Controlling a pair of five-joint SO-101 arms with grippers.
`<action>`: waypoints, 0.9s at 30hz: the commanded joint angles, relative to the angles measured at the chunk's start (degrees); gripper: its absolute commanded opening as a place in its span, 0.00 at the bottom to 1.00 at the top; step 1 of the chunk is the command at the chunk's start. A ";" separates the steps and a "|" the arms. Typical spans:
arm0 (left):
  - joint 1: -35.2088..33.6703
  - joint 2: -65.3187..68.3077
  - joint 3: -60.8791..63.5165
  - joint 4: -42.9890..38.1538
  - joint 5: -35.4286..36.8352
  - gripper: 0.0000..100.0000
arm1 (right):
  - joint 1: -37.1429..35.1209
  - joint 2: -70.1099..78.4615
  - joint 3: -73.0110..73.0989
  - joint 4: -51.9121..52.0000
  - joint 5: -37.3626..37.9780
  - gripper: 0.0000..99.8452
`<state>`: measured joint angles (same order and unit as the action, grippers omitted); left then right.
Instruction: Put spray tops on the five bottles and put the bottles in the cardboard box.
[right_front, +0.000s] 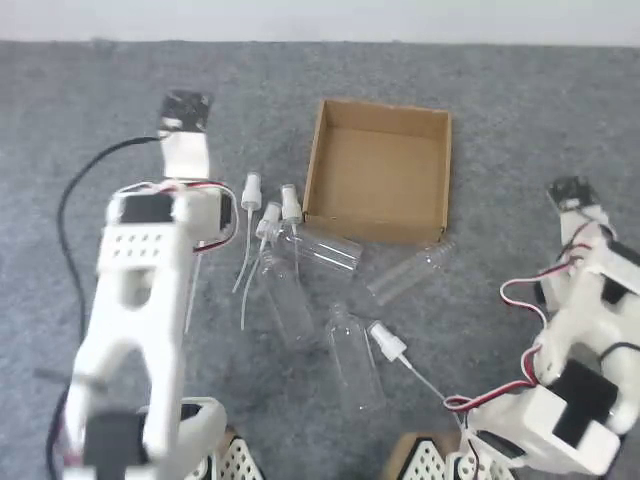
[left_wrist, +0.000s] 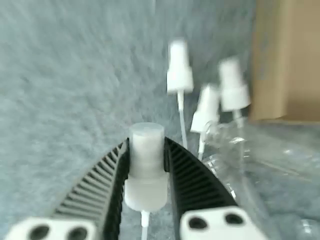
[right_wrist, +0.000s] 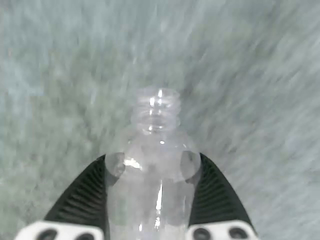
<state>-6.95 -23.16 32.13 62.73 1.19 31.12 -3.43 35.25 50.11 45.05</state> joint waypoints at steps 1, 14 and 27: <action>-0.18 -15.56 -2.33 3.25 0.70 0.01 | -6.37 -3.30 -10.64 0.04 0.53 0.01; 0.09 -39.21 -2.33 2.81 0.79 0.01 | -38.99 -26.15 -13.01 1.19 -24.53 0.01; 0.26 -47.56 -2.24 -8.09 15.12 0.01 | -72.57 -37.05 9.76 -18.59 -30.07 0.01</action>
<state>-7.03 -70.29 32.13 57.19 12.44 -35.69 -37.54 40.26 40.44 16.40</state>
